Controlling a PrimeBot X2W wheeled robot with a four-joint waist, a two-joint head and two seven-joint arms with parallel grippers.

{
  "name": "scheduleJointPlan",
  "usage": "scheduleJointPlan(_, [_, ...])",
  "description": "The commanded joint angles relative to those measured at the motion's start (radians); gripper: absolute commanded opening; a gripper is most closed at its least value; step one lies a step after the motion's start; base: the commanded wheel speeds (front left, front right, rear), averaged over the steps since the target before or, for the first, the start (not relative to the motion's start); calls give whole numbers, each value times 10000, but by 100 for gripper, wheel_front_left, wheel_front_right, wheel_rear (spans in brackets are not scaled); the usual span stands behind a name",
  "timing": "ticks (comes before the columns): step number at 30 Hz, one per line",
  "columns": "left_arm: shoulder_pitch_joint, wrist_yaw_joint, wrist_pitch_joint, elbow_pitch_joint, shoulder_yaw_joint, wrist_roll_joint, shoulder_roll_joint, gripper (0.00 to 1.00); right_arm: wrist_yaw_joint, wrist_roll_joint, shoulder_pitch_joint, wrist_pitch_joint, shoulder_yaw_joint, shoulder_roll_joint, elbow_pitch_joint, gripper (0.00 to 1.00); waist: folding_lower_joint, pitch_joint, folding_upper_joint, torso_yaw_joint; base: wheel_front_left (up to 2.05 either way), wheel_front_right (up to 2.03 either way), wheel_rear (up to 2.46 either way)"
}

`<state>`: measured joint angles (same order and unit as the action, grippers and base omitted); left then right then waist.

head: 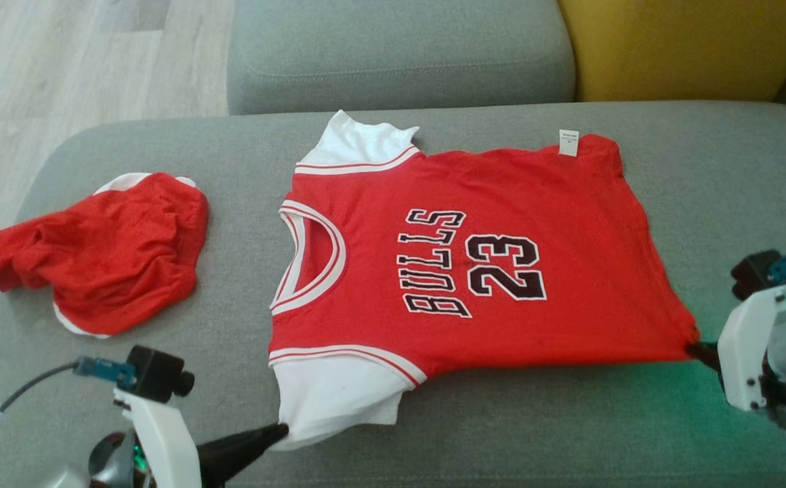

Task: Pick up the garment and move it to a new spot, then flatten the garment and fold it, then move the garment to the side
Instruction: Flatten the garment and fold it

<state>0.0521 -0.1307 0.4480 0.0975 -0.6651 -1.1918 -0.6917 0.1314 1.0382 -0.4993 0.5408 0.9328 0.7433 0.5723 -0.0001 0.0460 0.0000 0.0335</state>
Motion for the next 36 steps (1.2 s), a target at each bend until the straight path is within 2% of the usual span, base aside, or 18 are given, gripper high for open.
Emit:
scheduleJointPlan(1, [779,20,-115,332,599,97,-353,0,-7,17,-275,-39,-157,446,-227,0,1,-50,0,-33,0,0,0])
scheduleJointPlan(6, [1402,97,-188,276,823,153,-145,0,-7,-29,-717,-68,-389,318,-221,0,1,-240,0,-103,0,0,0])
scheduleJointPlan(16, [3180,163,-384,-614,1343,-68,760,0,-7,-741,-1918,-343,-258,-229,334,0,1,-1108,0,-184,0,0,0])
scheduleJointPlan(24, [4696,211,-717,-1852,1854,-303,1509,0,-7,-1027,-2785,-839,-52,-722,1079,0,1,-1763,0,-243,0,0,0])
scheduleJointPlan(35, [6247,300,-1051,-3956,1708,316,2199,0,-7,-1138,-3664,-1426,419,-1412,1880,0,1,-2420,0,-426,0,0,0])
scheduleJointPlan(36, [6364,294,-1075,-4169,1655,392,2264,0,-7,-1188,-3765,-1631,423,-1495,1969,53,1,-2469,0,-447,0,0,0])
